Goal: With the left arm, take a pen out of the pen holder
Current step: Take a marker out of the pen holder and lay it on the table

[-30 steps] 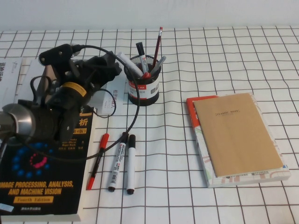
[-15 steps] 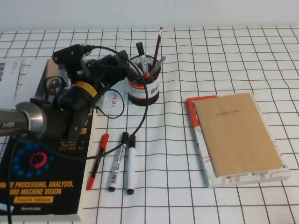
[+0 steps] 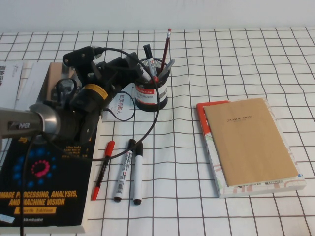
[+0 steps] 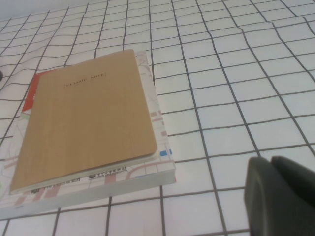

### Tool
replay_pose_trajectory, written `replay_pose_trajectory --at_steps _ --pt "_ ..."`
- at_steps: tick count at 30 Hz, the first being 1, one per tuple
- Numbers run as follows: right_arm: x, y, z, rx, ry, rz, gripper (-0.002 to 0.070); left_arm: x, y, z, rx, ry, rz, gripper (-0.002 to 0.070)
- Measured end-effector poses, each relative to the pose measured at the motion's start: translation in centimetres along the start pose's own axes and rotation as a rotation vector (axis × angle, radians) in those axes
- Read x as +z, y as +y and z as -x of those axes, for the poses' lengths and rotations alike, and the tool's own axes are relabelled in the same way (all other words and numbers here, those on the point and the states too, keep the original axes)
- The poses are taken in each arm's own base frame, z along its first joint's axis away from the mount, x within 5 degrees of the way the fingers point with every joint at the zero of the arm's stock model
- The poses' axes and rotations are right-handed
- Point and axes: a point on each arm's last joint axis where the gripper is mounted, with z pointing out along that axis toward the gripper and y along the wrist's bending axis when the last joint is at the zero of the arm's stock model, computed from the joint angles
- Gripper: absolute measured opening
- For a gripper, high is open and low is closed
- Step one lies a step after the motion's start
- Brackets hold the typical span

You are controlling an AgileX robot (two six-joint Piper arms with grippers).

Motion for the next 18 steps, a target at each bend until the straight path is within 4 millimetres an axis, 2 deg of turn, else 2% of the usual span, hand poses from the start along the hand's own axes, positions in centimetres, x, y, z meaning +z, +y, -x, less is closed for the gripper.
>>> replay_pose_trajectory --at_steps 6,9,13,18 --pt "0.00 0.00 0.00 0.000 0.000 0.000 -0.0017 0.23 0.11 -0.17 -0.027 0.003 0.002 0.0312" --pt "0.00 0.00 0.00 0.000 0.000 0.000 -0.0017 0.23 0.11 -0.17 -0.033 0.003 0.002 0.0246" --pt "0.00 0.00 0.00 0.000 0.000 0.000 -0.0016 0.25 0.10 -0.13 -0.037 0.002 0.001 0.0109" --pt "0.00 0.00 0.00 0.000 0.000 0.000 -0.0017 0.25 0.03 -0.03 -0.035 0.000 -0.001 0.0097"
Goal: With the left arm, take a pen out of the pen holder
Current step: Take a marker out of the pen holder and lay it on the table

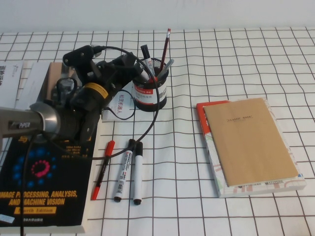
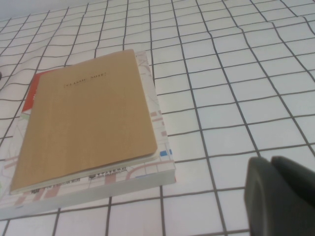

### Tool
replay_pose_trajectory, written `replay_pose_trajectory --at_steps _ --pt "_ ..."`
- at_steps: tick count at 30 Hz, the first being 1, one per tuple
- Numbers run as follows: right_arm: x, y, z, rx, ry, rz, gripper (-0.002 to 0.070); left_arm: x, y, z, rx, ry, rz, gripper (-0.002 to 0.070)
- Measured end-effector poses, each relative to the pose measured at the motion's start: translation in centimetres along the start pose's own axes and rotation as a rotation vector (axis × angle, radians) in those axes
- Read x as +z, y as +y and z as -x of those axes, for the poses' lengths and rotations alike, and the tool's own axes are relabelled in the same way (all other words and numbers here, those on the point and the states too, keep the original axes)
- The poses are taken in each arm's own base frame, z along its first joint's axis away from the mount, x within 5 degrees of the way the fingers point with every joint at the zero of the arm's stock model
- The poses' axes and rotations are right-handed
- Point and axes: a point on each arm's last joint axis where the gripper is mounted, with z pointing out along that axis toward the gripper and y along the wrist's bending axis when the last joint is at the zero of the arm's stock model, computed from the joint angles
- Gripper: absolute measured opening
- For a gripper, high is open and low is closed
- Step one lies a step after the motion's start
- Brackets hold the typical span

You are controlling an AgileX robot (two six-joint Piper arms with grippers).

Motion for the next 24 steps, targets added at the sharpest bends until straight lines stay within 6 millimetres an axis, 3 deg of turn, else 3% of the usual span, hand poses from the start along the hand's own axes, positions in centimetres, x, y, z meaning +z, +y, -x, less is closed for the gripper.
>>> replay_pose_trajectory --at_steps 7,15,24 --pt "0.0 0.0 0.0 0.000 0.000 0.000 -0.0016 -0.4 -1.1 1.6 0.066 -0.018 -0.028 0.0097" --pt "0.0 0.0 0.0 0.000 0.000 0.000 -0.0016 -2.4 -4.4 6.5 0.295 -0.042 -0.086 0.0097" --pt "0.0 0.0 0.0 0.000 0.000 0.000 -0.0016 -8.7 -9.8 14.3 0.681 -0.072 -0.103 0.0097"
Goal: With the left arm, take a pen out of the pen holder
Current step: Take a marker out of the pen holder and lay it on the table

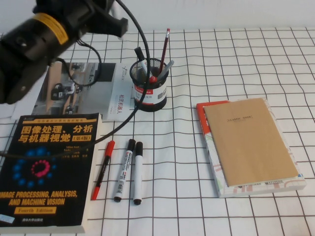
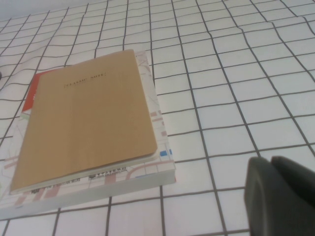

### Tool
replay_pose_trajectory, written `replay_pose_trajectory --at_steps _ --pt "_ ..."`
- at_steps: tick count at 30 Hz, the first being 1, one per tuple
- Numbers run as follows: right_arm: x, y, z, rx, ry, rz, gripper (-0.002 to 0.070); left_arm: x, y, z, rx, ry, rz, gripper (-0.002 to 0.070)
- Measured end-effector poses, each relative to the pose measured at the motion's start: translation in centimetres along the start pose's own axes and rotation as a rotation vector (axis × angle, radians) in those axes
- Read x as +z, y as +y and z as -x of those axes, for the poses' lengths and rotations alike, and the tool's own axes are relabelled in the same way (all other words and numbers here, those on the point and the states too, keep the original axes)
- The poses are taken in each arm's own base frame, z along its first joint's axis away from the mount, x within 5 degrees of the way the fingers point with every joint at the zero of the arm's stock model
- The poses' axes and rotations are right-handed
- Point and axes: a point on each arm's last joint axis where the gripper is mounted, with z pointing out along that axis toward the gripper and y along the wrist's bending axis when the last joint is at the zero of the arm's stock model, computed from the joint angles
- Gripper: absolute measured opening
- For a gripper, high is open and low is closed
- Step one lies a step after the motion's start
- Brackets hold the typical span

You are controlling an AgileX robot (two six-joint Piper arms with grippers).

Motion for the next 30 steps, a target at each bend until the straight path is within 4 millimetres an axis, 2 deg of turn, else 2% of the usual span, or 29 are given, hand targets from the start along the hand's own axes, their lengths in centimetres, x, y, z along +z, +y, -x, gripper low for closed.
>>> replay_pose_trajectory --at_steps 3,5,9,13,18,30 --pt "0.0 0.0 0.0 0.000 0.000 0.000 -0.0016 -2.9 0.4 3.1 0.084 0.037 0.044 0.0097" --pt "0.0 0.0 0.0 0.000 0.000 0.000 -0.0017 -4.5 0.8 4.2 0.071 0.089 0.096 0.0097" --pt "0.0 0.0 0.0 0.000 0.000 0.000 -0.0016 -7.2 1.9 4.4 0.005 0.273 0.234 0.0097" --pt "0.0 0.0 0.0 0.000 0.000 0.000 -0.0016 -8.3 2.1 2.8 -0.086 0.475 0.287 0.0097" --pt "0.0 0.0 0.0 0.000 0.000 0.000 -0.0016 -8.8 0.8 0.1 -0.193 0.755 0.192 0.0097" --pt "0.0 0.0 0.0 0.000 0.000 0.000 -0.0016 -5.5 -2.3 -7.3 -0.429 1.146 -0.105 0.0097"
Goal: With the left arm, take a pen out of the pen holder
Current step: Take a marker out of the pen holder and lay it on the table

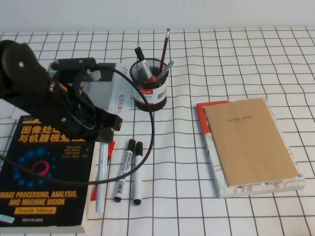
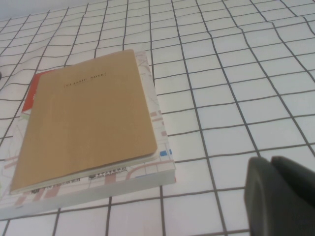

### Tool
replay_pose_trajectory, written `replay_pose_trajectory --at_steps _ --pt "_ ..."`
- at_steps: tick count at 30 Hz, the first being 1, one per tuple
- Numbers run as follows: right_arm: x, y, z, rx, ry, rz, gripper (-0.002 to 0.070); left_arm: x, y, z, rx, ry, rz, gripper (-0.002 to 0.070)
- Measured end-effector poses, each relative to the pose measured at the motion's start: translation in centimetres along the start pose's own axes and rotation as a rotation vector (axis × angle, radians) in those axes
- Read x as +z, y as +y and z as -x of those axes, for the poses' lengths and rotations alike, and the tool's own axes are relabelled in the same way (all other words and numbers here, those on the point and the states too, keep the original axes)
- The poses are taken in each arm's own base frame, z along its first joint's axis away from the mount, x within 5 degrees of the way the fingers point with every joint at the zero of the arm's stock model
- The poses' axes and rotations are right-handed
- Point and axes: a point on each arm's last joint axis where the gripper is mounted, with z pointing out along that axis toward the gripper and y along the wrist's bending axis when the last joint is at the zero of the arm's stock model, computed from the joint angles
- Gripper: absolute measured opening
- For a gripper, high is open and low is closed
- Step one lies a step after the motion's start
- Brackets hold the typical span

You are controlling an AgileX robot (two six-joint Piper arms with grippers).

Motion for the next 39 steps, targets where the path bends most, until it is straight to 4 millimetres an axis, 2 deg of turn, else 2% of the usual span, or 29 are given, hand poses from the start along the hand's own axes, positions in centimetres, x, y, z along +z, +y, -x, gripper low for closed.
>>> replay_pose_trajectory --at_steps 12,21,25,30,39 --pt "0.0 0.0 0.0 0.000 0.000 0.000 -0.0016 7.2 2.2 3.4 -0.062 0.192 -0.039 0.0097" --pt "0.0 0.0 0.0 0.000 0.000 0.000 -0.0016 10.9 3.0 4.3 -0.108 0.248 -0.059 0.0097" --pt "0.0 0.0 0.0 0.000 0.000 0.000 -0.0016 11.8 3.2 4.2 -0.126 0.262 -0.058 0.0097" --pt "0.0 0.0 0.0 0.000 0.000 0.000 -0.0017 12.0 3.3 4.3 -0.131 0.258 -0.055 0.0099" --pt "0.0 0.0 0.0 0.000 0.000 0.000 -0.0016 12.0 3.3 4.4 -0.130 0.243 -0.050 0.0181"
